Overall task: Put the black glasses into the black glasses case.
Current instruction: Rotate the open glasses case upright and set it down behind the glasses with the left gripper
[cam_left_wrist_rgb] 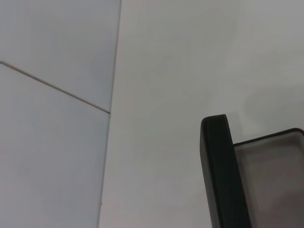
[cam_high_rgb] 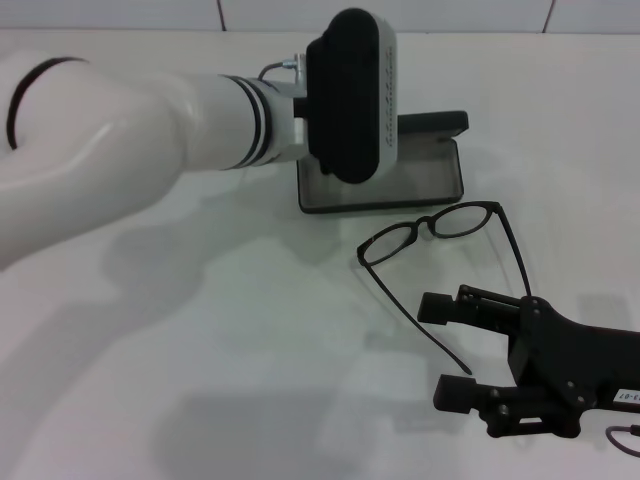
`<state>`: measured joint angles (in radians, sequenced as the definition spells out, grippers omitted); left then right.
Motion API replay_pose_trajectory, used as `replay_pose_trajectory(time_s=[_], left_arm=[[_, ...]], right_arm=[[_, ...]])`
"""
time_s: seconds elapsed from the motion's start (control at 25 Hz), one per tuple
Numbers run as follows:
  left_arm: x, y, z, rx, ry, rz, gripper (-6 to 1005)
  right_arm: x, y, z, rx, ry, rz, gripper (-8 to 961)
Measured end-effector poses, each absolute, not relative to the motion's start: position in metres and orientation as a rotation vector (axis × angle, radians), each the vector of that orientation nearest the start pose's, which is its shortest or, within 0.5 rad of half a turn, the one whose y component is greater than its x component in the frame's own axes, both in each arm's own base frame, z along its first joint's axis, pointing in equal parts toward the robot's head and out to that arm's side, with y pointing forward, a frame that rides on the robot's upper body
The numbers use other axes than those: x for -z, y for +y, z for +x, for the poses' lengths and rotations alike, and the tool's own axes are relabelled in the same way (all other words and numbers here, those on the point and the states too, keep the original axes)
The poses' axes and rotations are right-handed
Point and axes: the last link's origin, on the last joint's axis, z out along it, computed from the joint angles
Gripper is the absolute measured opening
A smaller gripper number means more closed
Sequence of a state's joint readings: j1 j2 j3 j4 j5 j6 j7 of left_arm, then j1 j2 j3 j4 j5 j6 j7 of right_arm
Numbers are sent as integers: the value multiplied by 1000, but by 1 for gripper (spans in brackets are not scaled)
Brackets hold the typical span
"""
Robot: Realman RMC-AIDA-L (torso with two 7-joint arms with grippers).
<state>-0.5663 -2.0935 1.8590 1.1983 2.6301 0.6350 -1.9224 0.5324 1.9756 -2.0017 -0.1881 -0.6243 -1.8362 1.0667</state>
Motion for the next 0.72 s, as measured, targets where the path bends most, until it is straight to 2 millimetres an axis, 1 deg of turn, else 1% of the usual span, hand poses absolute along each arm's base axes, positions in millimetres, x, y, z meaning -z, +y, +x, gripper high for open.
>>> replay_pose_trajectory(time_s=[0.16,0.32,0.72], left_arm=[[89,383,-142,-409,569,-2435,100],[92,382,-146,-424,570,-2441,131],[90,380,-148,-425,586,-2436,210]], right_arm=[[42,245,226,-1480,605,-2904,865],[42,246,225,-1474,602,-2905,864],[40,248,227,-1472,604,-2882,862]])
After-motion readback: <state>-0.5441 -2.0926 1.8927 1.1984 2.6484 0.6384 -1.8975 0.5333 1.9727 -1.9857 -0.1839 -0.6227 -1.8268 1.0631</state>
